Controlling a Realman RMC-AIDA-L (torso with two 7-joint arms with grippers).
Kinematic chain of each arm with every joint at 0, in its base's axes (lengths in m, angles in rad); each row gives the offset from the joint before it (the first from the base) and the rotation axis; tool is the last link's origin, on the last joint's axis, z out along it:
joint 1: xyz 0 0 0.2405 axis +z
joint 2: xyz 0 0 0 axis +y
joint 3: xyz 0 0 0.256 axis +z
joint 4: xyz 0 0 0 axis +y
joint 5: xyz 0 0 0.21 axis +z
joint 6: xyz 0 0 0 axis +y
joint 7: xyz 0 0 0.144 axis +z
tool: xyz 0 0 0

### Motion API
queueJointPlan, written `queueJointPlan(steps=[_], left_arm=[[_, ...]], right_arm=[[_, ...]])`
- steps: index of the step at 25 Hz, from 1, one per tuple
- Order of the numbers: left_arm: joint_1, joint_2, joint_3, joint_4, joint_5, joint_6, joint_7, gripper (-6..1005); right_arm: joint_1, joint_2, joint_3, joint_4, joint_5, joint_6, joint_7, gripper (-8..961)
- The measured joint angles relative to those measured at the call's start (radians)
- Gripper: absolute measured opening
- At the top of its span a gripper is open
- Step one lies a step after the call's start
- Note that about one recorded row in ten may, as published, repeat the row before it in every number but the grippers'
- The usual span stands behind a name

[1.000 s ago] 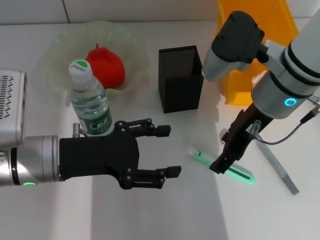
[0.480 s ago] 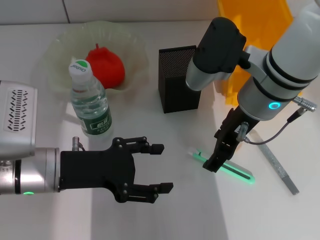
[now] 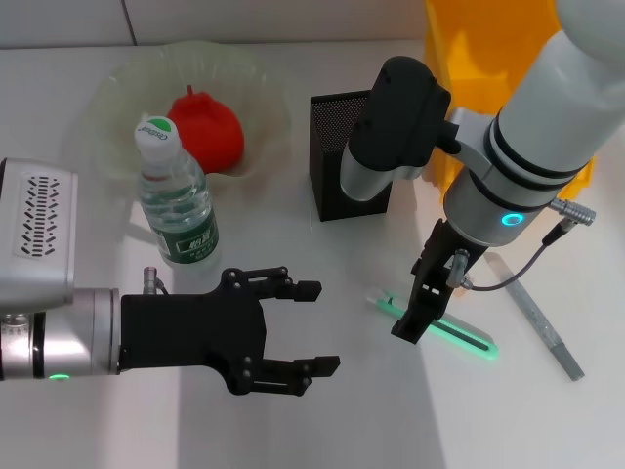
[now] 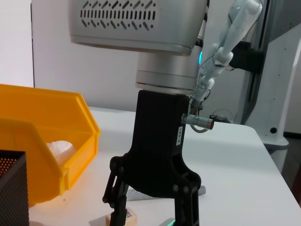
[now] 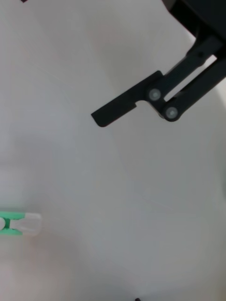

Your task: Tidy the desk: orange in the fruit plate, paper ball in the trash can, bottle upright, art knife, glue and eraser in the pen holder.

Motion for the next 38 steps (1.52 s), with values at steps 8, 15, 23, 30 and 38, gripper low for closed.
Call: queueJointPlan(steps=[8, 15, 23, 30, 38], left_arm=[[-0.001, 0.000, -0.005, -0.006, -0.001, -0.003, 0.004, 803], [-0.003, 0.002, -0.006, -0.012, -0.001, -0.003, 0.004, 802], [-0.005, 0.002, -0.001, -0.014, -0.001, -0.003, 0.006, 803], [-0.007, 0.002, 0.002, -0.014, -0.001, -0.003, 0.006, 804], [-0.008, 0.000, 0.002, -0.015, -0.001, -0.003, 0.006, 803]], right_arm=[[0.014, 0.001, -0.054, 0.022, -0.012, 0.040, 0.021, 791], [0.021, 0.001, -0.070, 0.026, -0.013, 0.050, 0.029, 790], [0.024, 0.002, -0.070, 0.046, -0.013, 0.062, 0.037, 748], [0.026, 0.002, -0.076, 0.046, -0.008, 0.063, 0.042, 515], [0.034, 0.005, -0.098, 0.070, -0.006, 0.077, 0.051, 447]])
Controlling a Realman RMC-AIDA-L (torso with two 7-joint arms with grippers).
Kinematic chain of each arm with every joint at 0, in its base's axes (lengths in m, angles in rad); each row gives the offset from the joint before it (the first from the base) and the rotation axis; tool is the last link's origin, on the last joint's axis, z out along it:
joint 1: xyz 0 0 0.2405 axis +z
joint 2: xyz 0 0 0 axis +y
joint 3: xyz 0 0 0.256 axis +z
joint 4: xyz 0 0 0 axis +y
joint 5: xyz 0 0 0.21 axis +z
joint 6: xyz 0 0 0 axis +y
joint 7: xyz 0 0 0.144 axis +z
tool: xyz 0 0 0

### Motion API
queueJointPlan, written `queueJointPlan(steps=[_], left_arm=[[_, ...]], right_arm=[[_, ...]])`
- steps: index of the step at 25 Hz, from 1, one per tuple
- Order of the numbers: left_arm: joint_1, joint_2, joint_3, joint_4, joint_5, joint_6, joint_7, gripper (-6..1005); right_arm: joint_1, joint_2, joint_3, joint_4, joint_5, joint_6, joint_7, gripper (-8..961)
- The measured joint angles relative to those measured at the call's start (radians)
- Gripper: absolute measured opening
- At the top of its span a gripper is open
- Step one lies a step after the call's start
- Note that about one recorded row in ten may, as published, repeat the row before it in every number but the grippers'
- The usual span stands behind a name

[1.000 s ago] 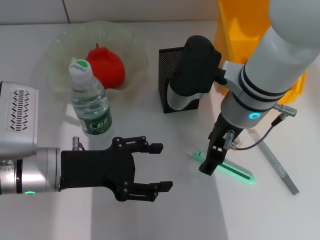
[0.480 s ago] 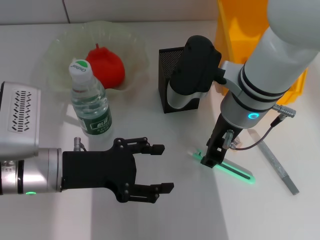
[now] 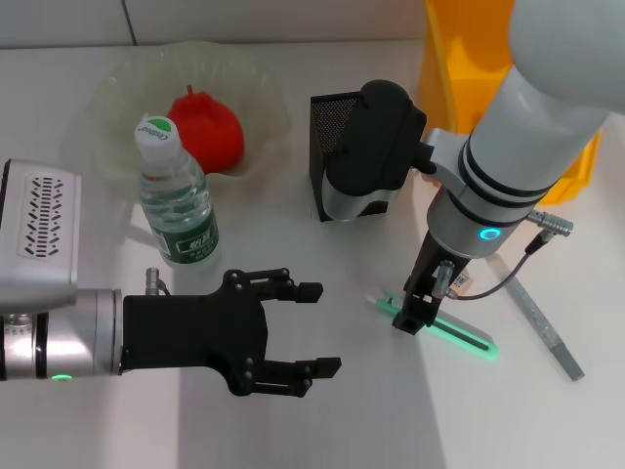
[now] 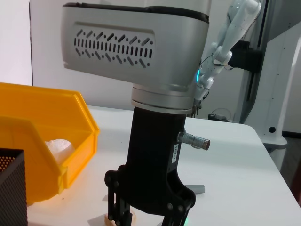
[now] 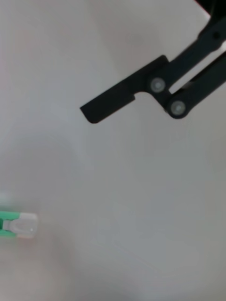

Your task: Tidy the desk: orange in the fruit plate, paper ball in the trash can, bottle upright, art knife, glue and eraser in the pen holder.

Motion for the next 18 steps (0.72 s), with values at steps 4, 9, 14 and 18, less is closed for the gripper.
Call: queueJointPlan(steps=[4, 9, 14, 18], left_arm=[[0.000, 0.000, 0.000, 0.000, 0.000, 0.000, 0.000, 803], [-0.001, 0.000, 0.000, 0.000, 0.000, 0.000, 0.000, 802], [-0.001, 0.000, 0.000, 0.000, 0.000, 0.000, 0.000, 802], [-0.002, 0.000, 0.000, 0.000, 0.000, 0.000, 0.000, 803]], right_arm=[[0.004, 0.000, -0.004, 0.014, 0.002, 0.007, 0.003, 423], [0.011, 0.000, -0.010, 0.023, 0.002, 0.012, 0.007, 394], [0.013, 0.000, -0.011, 0.027, 0.002, 0.011, 0.005, 364], [0.016, 0.000, -0.012, 0.039, 0.002, 0.015, 0.002, 206]])
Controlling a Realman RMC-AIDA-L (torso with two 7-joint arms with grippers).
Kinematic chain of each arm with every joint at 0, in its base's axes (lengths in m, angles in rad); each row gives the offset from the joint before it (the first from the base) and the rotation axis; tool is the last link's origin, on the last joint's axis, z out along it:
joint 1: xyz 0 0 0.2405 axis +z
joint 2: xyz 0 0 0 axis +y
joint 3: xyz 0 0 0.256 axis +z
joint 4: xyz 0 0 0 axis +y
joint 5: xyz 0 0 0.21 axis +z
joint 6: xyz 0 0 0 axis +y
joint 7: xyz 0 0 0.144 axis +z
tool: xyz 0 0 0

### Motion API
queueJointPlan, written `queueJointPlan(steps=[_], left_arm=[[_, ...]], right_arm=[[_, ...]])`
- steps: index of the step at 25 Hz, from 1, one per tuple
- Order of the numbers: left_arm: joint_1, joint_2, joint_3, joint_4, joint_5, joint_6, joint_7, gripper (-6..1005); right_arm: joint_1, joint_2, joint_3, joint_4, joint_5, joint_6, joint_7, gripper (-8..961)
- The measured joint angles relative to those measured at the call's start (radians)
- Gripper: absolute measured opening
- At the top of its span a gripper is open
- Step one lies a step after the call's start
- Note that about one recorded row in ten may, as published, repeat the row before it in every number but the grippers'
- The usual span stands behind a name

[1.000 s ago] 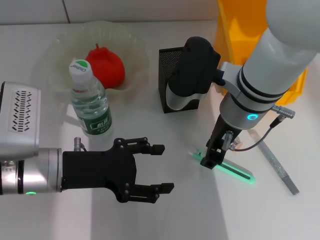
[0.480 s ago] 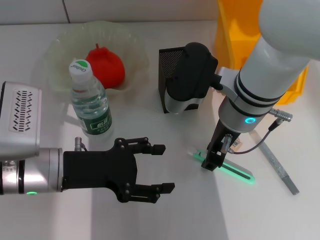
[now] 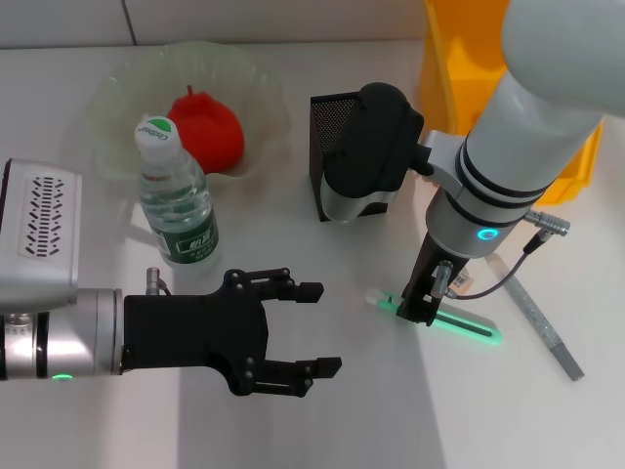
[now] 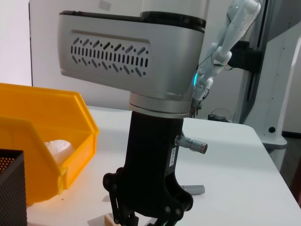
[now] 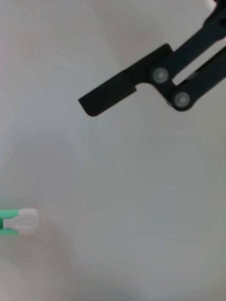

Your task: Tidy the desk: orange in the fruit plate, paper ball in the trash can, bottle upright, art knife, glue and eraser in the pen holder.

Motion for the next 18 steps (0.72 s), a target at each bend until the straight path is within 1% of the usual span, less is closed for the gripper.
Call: queueJointPlan(steps=[1, 9, 13, 14, 15, 16, 18], left_arm=[[0.000, 0.000, 0.000, 0.000, 0.000, 0.000, 0.000, 803], [0.000, 0.002, 0.000, -0.001, 0.000, 0.003, 0.000, 804], [0.000, 0.002, -0.003, -0.001, 0.000, 0.006, 0.000, 804], [0.000, 0.002, -0.005, -0.001, 0.000, 0.008, 0.000, 804], [0.000, 0.002, -0.005, -0.001, 0.000, 0.008, 0.000, 804], [0.000, 0.002, -0.005, -0.001, -0.001, 0.009, 0.000, 804], [0.000, 0.002, -0.005, 0.002, -0.001, 0.010, 0.000, 804]], right_arm=[[0.001, 0.000, 0.000, 0.002, 0.000, 0.001, 0.000, 166], [-0.001, 0.000, 0.010, -0.011, 0.000, -0.007, -0.001, 150], [-0.004, -0.002, 0.027, -0.048, 0.000, -0.031, 0.001, 141], [-0.006, -0.003, 0.043, -0.065, 0.000, -0.043, 0.001, 133], [-0.011, -0.005, 0.092, -0.098, 0.000, -0.068, 0.001, 125], [-0.011, -0.005, 0.092, -0.098, 0.000, -0.068, 0.001, 117], [-0.015, -0.007, 0.139, -0.121, -0.001, -0.087, -0.004, 102]])
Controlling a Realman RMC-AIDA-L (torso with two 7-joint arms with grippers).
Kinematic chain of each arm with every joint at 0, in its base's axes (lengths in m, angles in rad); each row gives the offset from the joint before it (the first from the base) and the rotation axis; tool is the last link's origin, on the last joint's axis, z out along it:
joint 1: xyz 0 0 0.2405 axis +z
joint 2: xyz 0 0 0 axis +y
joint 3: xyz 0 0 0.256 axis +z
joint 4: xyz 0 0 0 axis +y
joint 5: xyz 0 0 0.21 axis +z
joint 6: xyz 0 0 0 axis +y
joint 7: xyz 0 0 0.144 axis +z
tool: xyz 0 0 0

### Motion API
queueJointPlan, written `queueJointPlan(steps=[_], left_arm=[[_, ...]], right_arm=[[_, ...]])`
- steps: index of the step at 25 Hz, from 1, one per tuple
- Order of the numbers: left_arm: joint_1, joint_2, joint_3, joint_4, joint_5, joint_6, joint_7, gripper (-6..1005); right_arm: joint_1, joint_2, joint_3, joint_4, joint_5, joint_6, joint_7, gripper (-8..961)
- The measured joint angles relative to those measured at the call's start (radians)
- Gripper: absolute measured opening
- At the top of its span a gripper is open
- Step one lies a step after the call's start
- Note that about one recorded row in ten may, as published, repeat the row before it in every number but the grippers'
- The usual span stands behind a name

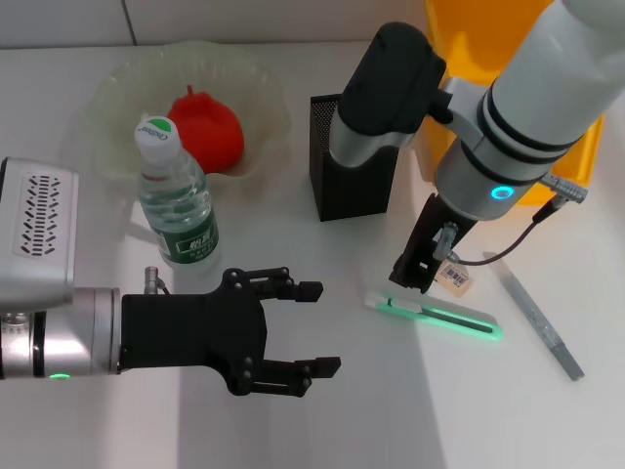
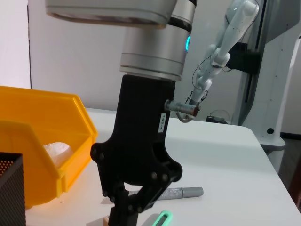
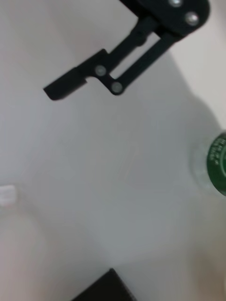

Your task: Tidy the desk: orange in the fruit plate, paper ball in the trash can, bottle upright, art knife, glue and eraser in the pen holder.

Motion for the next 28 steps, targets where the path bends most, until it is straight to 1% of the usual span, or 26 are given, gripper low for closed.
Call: queueJointPlan(steps=[3, 7, 13, 18, 23, 28], left_arm=[[0.000, 0.000, 0.002, 0.002, -0.001, 0.001, 0.000, 803], [-0.009, -0.001, 0.005, 0.001, -0.002, 0.001, 0.000, 803], [-0.015, -0.002, 0.005, -0.002, 0.000, -0.003, -0.002, 803], [-0.015, -0.001, 0.005, -0.003, 0.000, -0.003, -0.002, 803], [-0.013, 0.000, 0.004, -0.004, 0.001, -0.001, -0.003, 803], [-0.011, 0.000, 0.005, -0.003, 0.001, -0.001, -0.003, 803]], right_arm=[[-0.003, -0.001, 0.039, -0.006, -0.004, -0.015, -0.026, 81], [0.002, 0.000, 0.014, 0.018, -0.005, -0.023, -0.051, 61], [-0.006, 0.005, -0.024, 0.016, 0.015, -0.025, -0.072, 208], [-0.009, 0.005, -0.053, 0.020, 0.017, -0.016, -0.088, 409], [-0.029, 0.005, -0.083, 0.012, 0.018, 0.002, -0.125, 474], [-0.040, 0.005, -0.084, 0.018, 0.015, 0.021, -0.144, 470]])
